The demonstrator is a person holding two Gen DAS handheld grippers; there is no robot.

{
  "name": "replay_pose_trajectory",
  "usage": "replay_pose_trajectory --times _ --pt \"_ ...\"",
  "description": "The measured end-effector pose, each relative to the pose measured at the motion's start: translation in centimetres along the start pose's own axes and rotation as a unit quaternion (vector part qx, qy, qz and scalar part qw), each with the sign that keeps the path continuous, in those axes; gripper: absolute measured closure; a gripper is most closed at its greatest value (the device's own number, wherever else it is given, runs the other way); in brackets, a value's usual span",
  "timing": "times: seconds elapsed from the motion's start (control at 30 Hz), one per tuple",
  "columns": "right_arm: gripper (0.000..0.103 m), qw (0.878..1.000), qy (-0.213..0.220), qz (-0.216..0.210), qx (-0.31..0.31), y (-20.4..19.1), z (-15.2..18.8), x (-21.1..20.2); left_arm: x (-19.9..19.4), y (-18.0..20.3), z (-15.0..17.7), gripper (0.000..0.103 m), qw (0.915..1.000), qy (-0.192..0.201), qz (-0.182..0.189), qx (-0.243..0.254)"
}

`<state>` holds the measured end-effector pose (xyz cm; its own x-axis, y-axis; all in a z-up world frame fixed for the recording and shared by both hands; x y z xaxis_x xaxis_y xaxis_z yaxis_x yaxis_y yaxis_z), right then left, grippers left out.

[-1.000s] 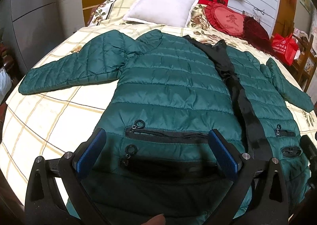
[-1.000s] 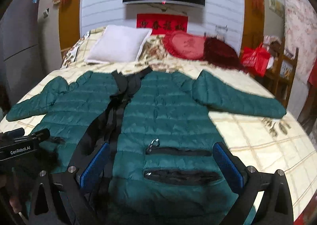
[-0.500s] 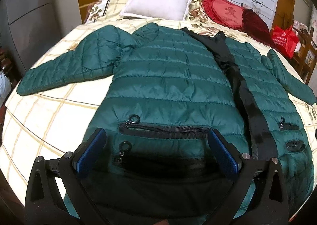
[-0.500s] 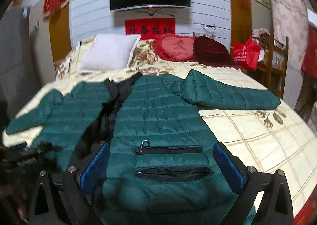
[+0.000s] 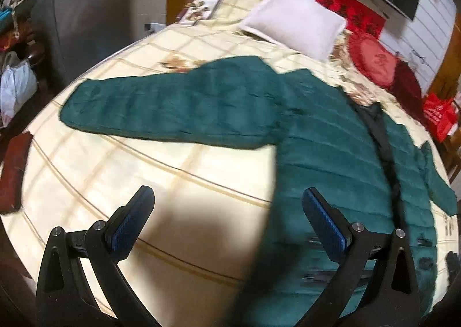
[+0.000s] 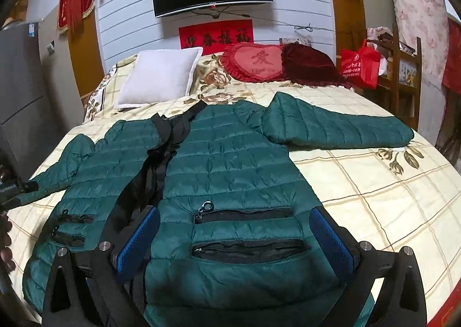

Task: Fold large clothes
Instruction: 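Lower the left tool onto the sleeve cuff and close on it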

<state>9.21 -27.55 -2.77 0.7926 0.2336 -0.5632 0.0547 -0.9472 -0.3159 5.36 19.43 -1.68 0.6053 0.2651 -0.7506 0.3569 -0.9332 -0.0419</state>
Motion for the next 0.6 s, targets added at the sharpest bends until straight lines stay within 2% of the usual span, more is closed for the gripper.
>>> replay_pose_trajectory --times 0.1,0.17,0.23,0.27,0.33,0.4,0.43,0.5,0.6 --pt "0.0 1.0 0.003 0.0 0.001 0.3 -0.1 -0.2 1.0 -4.1 0.2 0.0 0.9998 -0.008 0.017 0.01" --pt "0.0 1.0 0.002 0.001 -0.001 0.3 -0.1 -0.2 2.2 -7.7 0.3 0.0 0.9993 -0.021 0.026 -0.017" --pt "0.0 1.0 -0.001 0.008 -0.005 0.3 0.0 -0.1 3.3 -12.6 0.9 0.0 0.9965 -0.029 0.022 -0.075" --pt "0.0 1.0 -0.003 0.012 -0.006 0.4 0.0 0.0 3.8 -14.4 1.1 0.0 0.9937 -0.028 0.032 -0.104" --pt "0.0 1.0 -0.009 0.012 -0.007 0.4 0.1 0.3 4.7 -19.1 2.2 0.001 0.9819 -0.018 0.064 -0.177" --pt "0.0 1.0 -0.012 0.012 -0.009 0.2 0.1 0.5 5.4 -21.9 2.9 0.001 0.9727 -0.012 0.079 -0.218" --pt "0.0 1.0 -0.013 0.011 -0.011 0.0 0.2 0.6 5.9 -23.4 3.1 0.001 0.9676 -0.008 0.092 -0.235" --pt "0.0 1.0 -0.016 0.011 -0.021 -0.5 0.3 0.9 6.6 -25.0 3.1 0.001 0.9626 -0.003 0.101 -0.251" --pt "0.0 0.999 -0.018 0.011 -0.038 -1.4 0.6 1.3 7.8 -26.4 2.6 0.001 0.9509 0.009 0.135 -0.278"
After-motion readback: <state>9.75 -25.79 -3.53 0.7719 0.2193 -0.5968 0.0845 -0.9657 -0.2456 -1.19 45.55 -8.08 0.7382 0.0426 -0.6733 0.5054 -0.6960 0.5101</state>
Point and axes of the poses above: each gripper's, at about its wrist camera, not at the fingertips, and x roughly the way its jaws point, y to its right, z to its underside, the point moved 2 cm from there along x, roughly the way its jaws point, and after that the axes turned 15 degrees about x, right-handed, at the moved point
